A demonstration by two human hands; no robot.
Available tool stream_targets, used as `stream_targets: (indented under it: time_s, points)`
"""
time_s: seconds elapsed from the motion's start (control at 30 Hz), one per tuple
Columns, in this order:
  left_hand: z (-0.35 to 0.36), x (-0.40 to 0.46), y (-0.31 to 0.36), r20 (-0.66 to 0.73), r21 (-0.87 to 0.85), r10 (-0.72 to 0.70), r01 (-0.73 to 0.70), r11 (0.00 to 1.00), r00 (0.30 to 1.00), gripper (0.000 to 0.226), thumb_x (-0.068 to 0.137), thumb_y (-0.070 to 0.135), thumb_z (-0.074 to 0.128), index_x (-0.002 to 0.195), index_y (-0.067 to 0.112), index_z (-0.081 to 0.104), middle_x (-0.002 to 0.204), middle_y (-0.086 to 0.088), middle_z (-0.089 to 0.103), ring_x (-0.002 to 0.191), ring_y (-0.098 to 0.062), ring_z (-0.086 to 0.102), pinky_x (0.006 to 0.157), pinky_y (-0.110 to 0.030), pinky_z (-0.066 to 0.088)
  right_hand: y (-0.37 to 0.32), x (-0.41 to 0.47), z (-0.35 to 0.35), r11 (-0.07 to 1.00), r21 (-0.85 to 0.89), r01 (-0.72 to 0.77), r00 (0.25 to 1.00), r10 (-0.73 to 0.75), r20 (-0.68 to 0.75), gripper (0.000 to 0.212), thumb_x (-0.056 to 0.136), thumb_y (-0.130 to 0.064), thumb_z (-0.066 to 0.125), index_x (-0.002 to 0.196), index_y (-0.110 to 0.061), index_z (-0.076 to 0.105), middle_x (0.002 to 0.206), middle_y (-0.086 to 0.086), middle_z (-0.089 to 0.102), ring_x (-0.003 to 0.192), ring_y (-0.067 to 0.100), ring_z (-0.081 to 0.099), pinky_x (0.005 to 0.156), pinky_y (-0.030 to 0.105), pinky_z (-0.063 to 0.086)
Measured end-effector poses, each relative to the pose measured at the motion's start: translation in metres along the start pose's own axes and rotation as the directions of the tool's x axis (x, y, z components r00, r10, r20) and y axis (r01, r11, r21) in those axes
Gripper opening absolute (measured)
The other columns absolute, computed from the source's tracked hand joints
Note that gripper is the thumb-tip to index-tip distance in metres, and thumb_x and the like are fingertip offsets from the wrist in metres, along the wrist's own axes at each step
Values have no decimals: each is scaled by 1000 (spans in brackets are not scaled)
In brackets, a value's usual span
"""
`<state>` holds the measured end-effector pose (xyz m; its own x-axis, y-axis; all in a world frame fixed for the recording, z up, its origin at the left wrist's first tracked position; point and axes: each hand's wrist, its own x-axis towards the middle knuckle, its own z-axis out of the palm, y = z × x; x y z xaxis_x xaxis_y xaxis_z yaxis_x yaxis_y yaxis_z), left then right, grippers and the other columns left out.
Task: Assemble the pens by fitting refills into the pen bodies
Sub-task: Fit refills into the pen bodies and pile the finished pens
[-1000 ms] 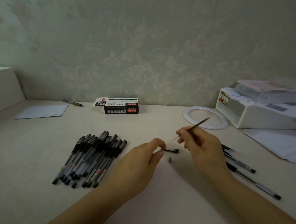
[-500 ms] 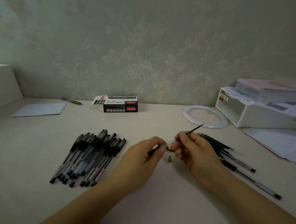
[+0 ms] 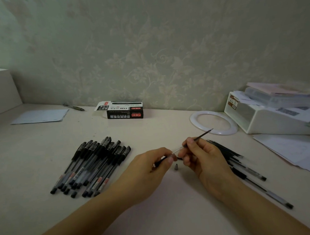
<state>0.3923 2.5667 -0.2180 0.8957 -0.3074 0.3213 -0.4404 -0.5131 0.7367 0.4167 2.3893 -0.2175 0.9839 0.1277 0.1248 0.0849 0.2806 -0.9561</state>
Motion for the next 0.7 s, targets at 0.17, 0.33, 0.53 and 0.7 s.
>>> stream_targets:
  time_s: [0.17, 0.33, 0.53, 0.7]
  points:
    - [-1, 1, 0, -11, -18, 16, -17, 1000, 1000, 18, 99, 35, 45, 100, 32, 63, 67, 16, 53, 58, -2, 45, 57, -18, 38, 2, -1, 2, 999, -39, 8, 1000, -8, 5, 23, 99, -20, 53, 83, -12, 67, 71, 10, 69, 57, 11, 58, 58, 19, 52]
    - [-2, 0, 1, -10, -13, 6, -6, 1000, 1000, 17, 99, 36, 46, 102, 34, 62, 63, 15, 49, 55, -3, 43, 55, -21, 39, 2, 2, -2, 1000, 3, 14, 1000, -14, -6, 21, 98, -20, 53, 84, -9, 65, 70, 10, 69, 57, 10, 61, 57, 18, 52]
    - [-2, 0, 1, 8, -1, 9, -8, 1000, 1000, 18, 99, 36, 46, 101, 33, 63, 66, 13, 53, 58, -4, 46, 59, -22, 41, 1, 0, -1, 997, -69, 29, 999, -27, 23, 21, 98, -20, 54, 84, -12, 68, 73, 10, 70, 59, 10, 60, 60, 19, 52]
    - [1, 0, -3, -7, -29, 17, -17, 999, 1000, 11, 98, 38, 47, 99, 35, 57, 71, 6, 54, 55, -4, 46, 53, -20, 39, 2, -5, 4, 905, -399, 149, 983, -91, 159, 19, 90, -32, 63, 82, -19, 75, 67, 2, 70, 58, 6, 58, 57, 14, 46]
